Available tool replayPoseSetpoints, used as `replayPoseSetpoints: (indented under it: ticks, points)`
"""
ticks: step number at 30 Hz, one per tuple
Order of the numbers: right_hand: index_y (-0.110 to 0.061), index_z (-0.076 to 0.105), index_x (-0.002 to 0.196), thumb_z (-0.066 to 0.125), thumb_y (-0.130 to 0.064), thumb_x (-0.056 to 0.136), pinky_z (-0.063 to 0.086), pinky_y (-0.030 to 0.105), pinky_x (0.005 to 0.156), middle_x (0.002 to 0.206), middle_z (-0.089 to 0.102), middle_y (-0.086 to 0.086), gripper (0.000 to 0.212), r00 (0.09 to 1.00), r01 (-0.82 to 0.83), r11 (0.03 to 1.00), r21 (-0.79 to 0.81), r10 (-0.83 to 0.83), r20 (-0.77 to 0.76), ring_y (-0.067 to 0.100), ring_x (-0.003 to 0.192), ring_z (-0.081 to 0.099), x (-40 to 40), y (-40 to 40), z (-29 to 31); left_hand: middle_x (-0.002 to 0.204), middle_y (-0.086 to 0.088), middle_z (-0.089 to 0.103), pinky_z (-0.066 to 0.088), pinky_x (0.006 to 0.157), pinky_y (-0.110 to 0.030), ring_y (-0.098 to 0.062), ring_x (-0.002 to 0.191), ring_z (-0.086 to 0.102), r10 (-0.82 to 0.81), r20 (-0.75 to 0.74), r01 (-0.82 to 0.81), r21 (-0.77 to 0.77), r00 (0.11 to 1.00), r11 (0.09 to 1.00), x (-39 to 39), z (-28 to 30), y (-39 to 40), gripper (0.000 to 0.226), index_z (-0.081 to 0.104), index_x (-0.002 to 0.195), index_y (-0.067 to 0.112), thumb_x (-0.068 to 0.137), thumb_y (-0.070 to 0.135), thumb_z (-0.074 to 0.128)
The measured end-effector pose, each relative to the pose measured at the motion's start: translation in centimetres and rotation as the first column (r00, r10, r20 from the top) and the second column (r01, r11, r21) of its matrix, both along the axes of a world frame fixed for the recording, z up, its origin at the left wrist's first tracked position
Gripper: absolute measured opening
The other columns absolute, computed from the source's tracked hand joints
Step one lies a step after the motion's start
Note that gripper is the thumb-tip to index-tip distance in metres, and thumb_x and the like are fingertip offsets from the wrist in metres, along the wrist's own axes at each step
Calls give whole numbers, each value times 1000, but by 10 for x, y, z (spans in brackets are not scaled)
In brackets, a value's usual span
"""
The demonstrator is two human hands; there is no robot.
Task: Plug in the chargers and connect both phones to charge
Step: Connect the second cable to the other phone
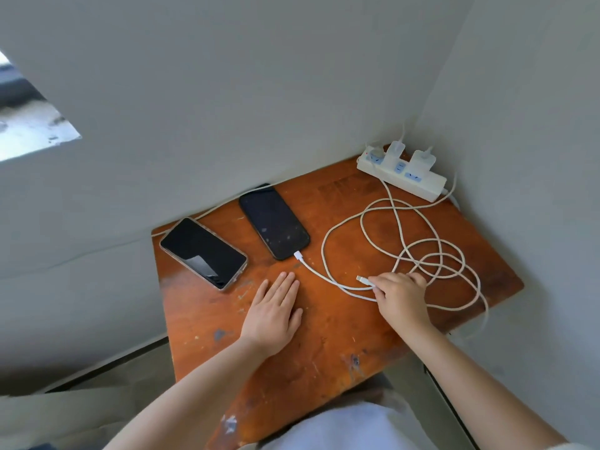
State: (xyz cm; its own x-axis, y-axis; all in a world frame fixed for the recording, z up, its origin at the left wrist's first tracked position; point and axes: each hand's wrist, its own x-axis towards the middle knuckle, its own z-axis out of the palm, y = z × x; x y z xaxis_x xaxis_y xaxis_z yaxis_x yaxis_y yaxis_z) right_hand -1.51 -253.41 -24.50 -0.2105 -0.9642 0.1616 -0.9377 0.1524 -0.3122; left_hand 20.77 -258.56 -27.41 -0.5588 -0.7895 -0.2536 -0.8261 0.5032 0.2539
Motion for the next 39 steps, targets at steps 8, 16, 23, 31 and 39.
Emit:
replayPoseSetpoints:
  ticks: [8,16,23,31,39]
  points:
    - [-2,74,75,85,8,52,50,49,63,64,74,13,27,999,-41,983,-179,38,-25,28,57,69,31,-7,26,154,7,9,-10,109,-26,-9,140,-5,-118,-122,127,69,985,989,14,14,-12,49,12,141,28,95,38,26]
    - [-4,75,78,85,0,58,50,44,68,69,75,13,22,970,-209,968,-137,223,95,25,63,70,103,-40,36,155,2,3,-6,112,-36,-19,141,-8,-230,145,232,6,962,973,88,43,-82,73,2,141,31,86,47,48]
    - [-13,64,113,57,-21,90,30,29,94,109,70,7,25,960,-227,973,51,215,178,17,100,60,125,-64,13,155,-5,-2,-3,113,-40,-22,141,-7,-347,499,349,94,794,932,101,54,-130,101,-5,142,19,73,46,65]
    - [-14,64,112,57,-24,90,29,29,95,111,69,5,25,969,-204,973,108,184,166,16,101,59,121,-65,4,151,-9,20,4,114,-36,-25,140,13,-407,401,394,118,821,911,88,55,-139,97,13,141,15,69,40,71]
    - [-10,75,67,88,-2,52,51,44,61,58,72,5,21,968,-219,972,-87,228,108,19,54,67,127,-52,20,147,-6,28,22,109,-32,-23,134,18,-233,139,228,52,963,972,88,51,-97,95,18,140,18,68,57,64]
